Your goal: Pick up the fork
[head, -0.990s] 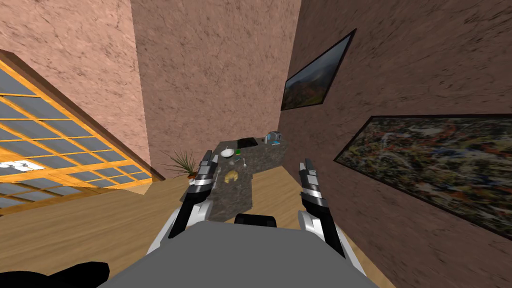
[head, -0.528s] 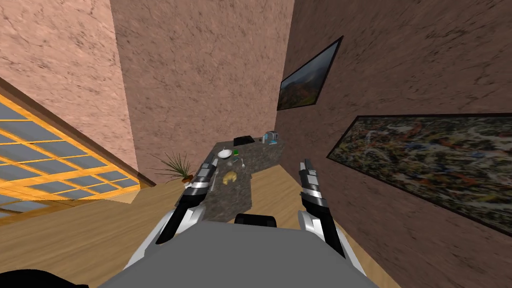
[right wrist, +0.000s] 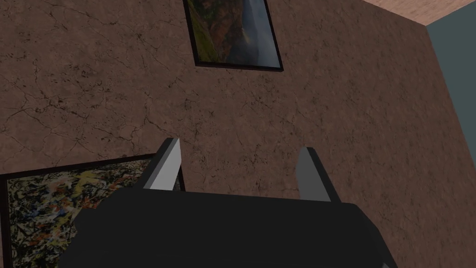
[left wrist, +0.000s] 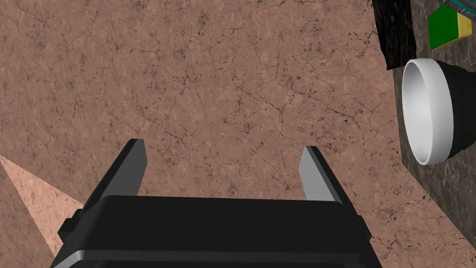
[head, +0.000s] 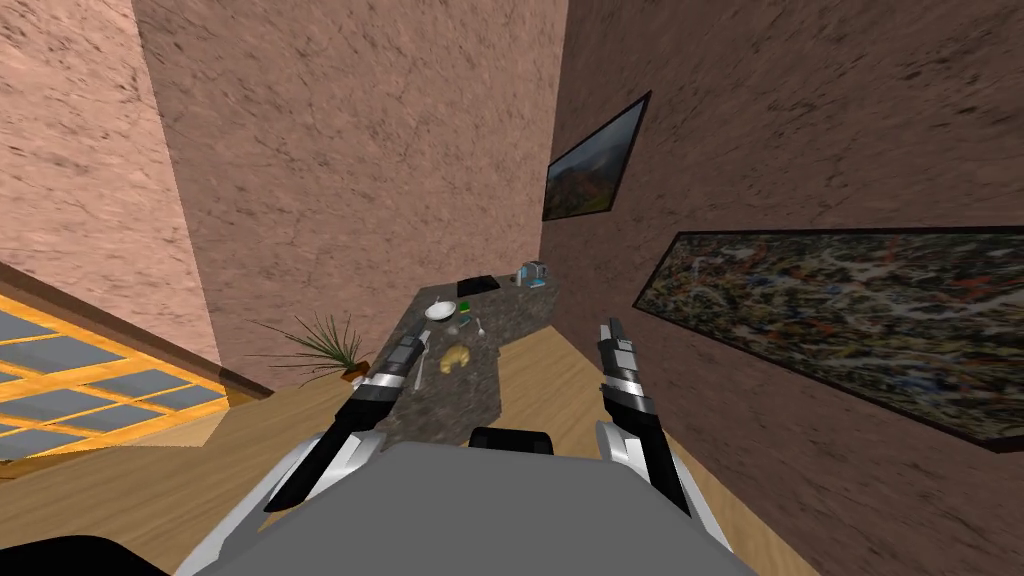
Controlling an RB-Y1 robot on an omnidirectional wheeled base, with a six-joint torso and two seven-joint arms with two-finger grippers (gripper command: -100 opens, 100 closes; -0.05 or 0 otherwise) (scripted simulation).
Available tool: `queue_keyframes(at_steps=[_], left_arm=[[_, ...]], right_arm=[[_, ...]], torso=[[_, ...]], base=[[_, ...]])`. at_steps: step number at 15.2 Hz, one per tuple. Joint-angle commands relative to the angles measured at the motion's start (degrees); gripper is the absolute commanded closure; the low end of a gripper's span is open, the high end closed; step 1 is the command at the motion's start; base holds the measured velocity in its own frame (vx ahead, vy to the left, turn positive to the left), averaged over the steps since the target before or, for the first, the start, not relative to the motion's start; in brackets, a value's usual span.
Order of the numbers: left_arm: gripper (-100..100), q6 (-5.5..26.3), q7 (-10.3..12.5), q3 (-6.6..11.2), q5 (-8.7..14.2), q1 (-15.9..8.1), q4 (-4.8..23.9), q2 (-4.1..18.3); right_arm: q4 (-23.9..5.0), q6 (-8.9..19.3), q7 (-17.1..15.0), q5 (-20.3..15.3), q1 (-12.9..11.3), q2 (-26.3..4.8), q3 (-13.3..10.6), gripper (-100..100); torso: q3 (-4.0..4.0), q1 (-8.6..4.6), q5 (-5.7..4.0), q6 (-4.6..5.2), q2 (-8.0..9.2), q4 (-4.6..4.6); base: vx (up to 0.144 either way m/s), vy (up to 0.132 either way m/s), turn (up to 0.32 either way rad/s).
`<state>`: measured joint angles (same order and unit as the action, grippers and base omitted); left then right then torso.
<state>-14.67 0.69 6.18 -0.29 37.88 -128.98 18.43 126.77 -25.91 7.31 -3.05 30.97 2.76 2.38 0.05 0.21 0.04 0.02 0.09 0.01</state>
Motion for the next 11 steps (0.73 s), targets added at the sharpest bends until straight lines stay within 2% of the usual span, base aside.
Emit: queue_keyframes(at_steps=[1,2,3,4,5,6,7,8,9,10,11], left_arm=[[-100,1.2,0.2,0.56,0.8,0.7,0.9,1.9],[-100,3.0,0.4,1.13,1.7,2.3,1.1,3.9],[-100,3.0,0.4,1.13,1.7,2.3,1.1,4.0],[-100,4.8,0.7,1.7,2.6,3.9,1.4,5.7],[-100,4.8,0.7,1.7,2.6,3.9,1.4,6.2],[-100,6.6,0.9,2.3,3.6,5.5,1.6,8.0],[-100,6.6,0.9,2.3,3.6,5.5,1.6,8.3],[-100,8.6,1.1,2.9,4.6,7.2,1.8,10.4],[-100,8.6,1.1,2.9,4.6,7.2,1.8,10.5],[-100,10.4,1.4,3.51,5.7,9.0,2.1,12.6],[-100,10.6,1.4,3.51,5.7,9.0,2.1,12.6]], right_arm=[[0.0,0.0,0.0,0.0,0.0,0.0,0.0,0],[0.0,0.0,0.0,0.0,0.0,0.0,0.0,0],[0.0,0.0,0.0,0.0,0.0,0.0,0.0,0],[0.0,0.0,0.0,0.0,0.0,0.0,0.0,0],[0.0,0.0,0.0,0.0,0.0,0.0,0.0,0],[0.0,0.0,0.0,0.0,0.0,0.0,0.0,0],[0.0,0.0,0.0,0.0,0.0,0.0,0.0,0],[0.0,0.0,0.0,0.0,0.0,0.0,0.0,0],[0.0,0.0,0.0,0.0,0.0,0.0,0.0,0],[0.0,0.0,0.0,0.0,0.0,0.0,0.0,0],[0.0,0.0,0.0,0.0,0.0,0.0,0.0,0]], torso=[[0.0,0.0,0.0,0.0,0.0,0.0],[0.0,0.0,0.01,0.0,0.0,0.0],[0.0,0.01,0.01,0.01,-0.01,0.0],[-0.01,0.01,0.01,0.0,-0.02,0.0],[-0.01,0.02,0.0,0.01,-0.02,0.0],[-0.01,0.03,0.01,0.0,-0.03,0.0],[-0.01,0.04,0.01,0.01,-0.02,0.0],[-0.01,0.05,0.02,0.0,-0.02,0.0],[0.01,0.07,0.01,0.0,0.02,0.0],[0.02,0.06,0.02,0.0,0.03,0.01],[0.02,0.05,0.01,0.02,0.03,0.01]], base=[[-0.024,0.039,-0.154],[-0.022,0.039,-0.199],[-0.017,0.039,-0.179],[-0.018,0.039,-0.227],[-0.018,0.044,-0.189],[-0.019,0.044,-0.214],[-0.023,0.047,-0.183],[-0.041,0.051,-0.186],[-0.038,0.046,-0.17],[-0.038,0.042,-0.232],[-0.037,0.044,-0.19]])
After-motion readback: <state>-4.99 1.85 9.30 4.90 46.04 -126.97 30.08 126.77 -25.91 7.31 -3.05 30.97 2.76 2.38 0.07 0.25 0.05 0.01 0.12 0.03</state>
